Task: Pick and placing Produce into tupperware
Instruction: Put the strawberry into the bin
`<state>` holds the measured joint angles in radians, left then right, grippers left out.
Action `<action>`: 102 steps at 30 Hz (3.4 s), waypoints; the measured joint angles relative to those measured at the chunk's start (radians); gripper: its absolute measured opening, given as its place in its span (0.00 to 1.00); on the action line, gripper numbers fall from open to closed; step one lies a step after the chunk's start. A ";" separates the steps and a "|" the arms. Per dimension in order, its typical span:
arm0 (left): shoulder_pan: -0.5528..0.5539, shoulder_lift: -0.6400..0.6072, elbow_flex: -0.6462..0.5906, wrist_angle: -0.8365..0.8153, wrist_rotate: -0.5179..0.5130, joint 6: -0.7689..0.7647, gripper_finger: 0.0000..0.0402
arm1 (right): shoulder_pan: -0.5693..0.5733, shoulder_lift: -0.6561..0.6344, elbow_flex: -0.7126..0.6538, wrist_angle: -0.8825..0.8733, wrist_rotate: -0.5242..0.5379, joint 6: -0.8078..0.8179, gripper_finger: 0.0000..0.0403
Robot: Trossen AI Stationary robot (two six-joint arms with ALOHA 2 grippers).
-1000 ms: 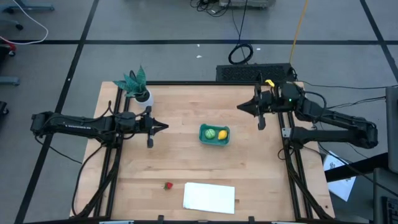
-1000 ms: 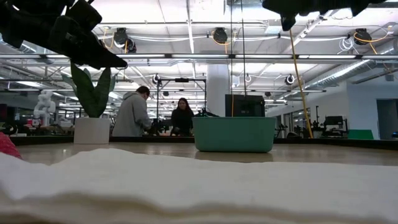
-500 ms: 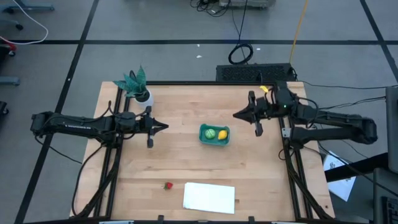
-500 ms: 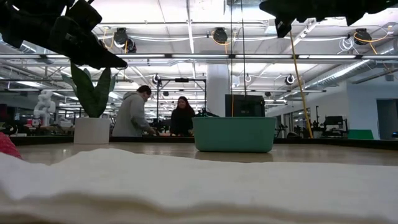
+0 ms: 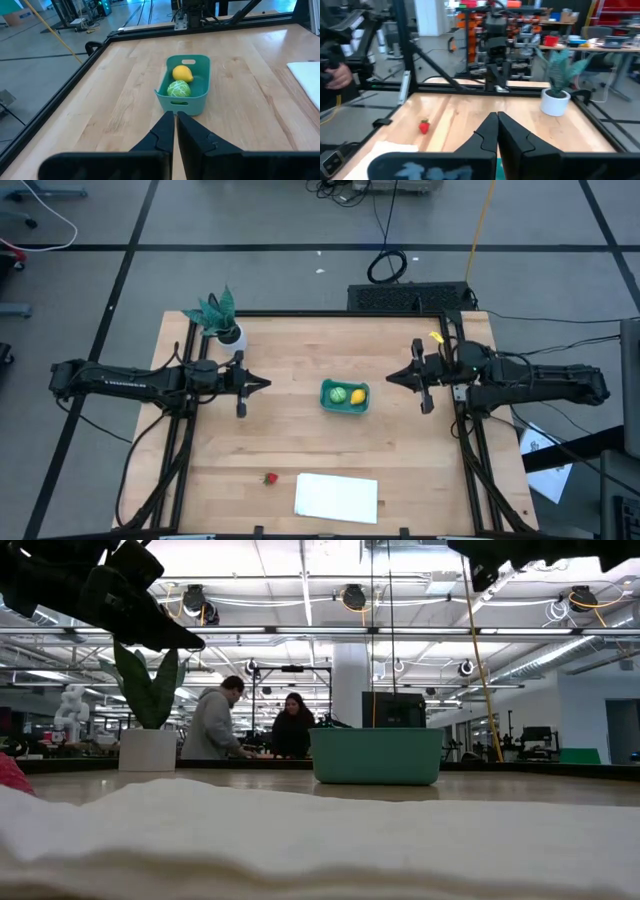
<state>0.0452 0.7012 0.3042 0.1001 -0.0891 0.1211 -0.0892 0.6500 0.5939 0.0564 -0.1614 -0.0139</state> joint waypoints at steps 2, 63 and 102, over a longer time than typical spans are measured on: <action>0.000 0.000 0.000 0.000 0.000 0.000 0.06 | 0.009 -0.032 -0.032 0.011 0.035 0.011 0.00; 0.000 0.000 0.000 -0.001 -0.016 0.006 0.06 | 0.181 -0.361 -0.538 0.348 0.260 -0.061 0.00; -0.182 0.000 0.111 0.226 0.173 -0.112 0.06 | 0.181 -0.360 -0.559 0.408 0.212 -0.077 0.00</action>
<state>-0.1363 0.7012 0.4152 0.3257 0.0836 0.0089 0.0914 0.2900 0.0353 0.4648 0.0508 -0.0914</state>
